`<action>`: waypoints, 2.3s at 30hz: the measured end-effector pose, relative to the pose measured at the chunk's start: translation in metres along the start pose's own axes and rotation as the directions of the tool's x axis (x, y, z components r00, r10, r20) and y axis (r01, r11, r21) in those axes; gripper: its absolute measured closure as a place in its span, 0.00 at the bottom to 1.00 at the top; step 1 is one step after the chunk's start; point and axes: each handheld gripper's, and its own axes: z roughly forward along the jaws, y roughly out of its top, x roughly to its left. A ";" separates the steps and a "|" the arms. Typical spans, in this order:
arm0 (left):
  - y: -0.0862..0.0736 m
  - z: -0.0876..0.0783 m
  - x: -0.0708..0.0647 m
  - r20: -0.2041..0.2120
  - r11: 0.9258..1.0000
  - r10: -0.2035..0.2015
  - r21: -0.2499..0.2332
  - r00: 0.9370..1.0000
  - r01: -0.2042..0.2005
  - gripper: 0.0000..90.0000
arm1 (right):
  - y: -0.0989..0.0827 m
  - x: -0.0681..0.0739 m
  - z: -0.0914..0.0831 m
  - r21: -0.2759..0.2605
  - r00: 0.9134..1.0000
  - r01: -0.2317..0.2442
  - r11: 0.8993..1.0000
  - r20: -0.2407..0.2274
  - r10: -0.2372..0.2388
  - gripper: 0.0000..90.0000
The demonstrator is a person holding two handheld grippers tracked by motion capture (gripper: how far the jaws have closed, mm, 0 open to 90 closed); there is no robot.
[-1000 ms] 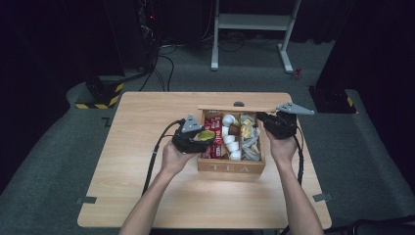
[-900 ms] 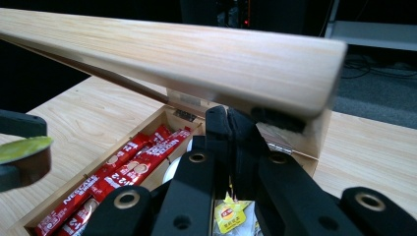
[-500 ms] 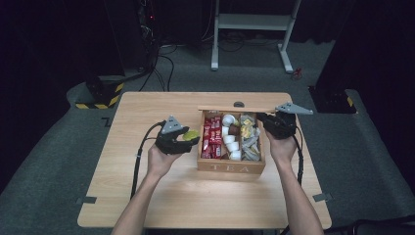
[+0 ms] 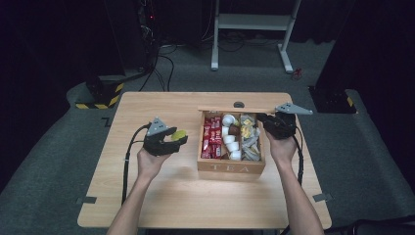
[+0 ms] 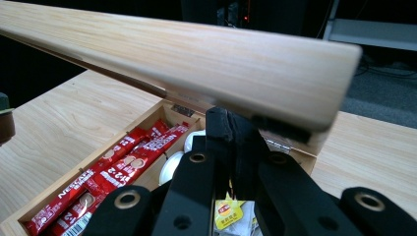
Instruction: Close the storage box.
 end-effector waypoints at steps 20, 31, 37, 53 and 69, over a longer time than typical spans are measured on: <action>-0.031 -0.007 0.023 -0.074 0.997 -0.076 0.010 0.994 0.077 0.45 | -0.003 0.000 0.001 0.003 1.000 0.004 1.000 -0.001 -0.004 0.98; -0.044 0.005 0.023 -0.101 0.995 -0.070 0.061 0.992 0.076 0.45 | -0.006 0.000 0.002 0.004 1.000 -0.006 1.000 -0.007 0.006 0.98; -0.052 0.017 0.023 -0.112 0.992 -0.058 0.104 0.992 0.069 0.45 | -0.006 0.000 0.002 0.003 1.000 -0.007 1.000 -0.008 0.007 0.98; -0.063 0.045 0.020 -0.153 0.988 -0.045 0.141 0.987 0.067 0.45 | -0.006 0.000 0.002 0.003 1.000 -0.010 1.000 -0.011 0.010 0.98; -0.065 0.058 0.018 -0.136 0.982 -0.068 0.166 0.988 0.090 0.43 | -0.007 0.000 0.004 0.018 1.000 -0.010 1.000 -0.016 0.011 0.98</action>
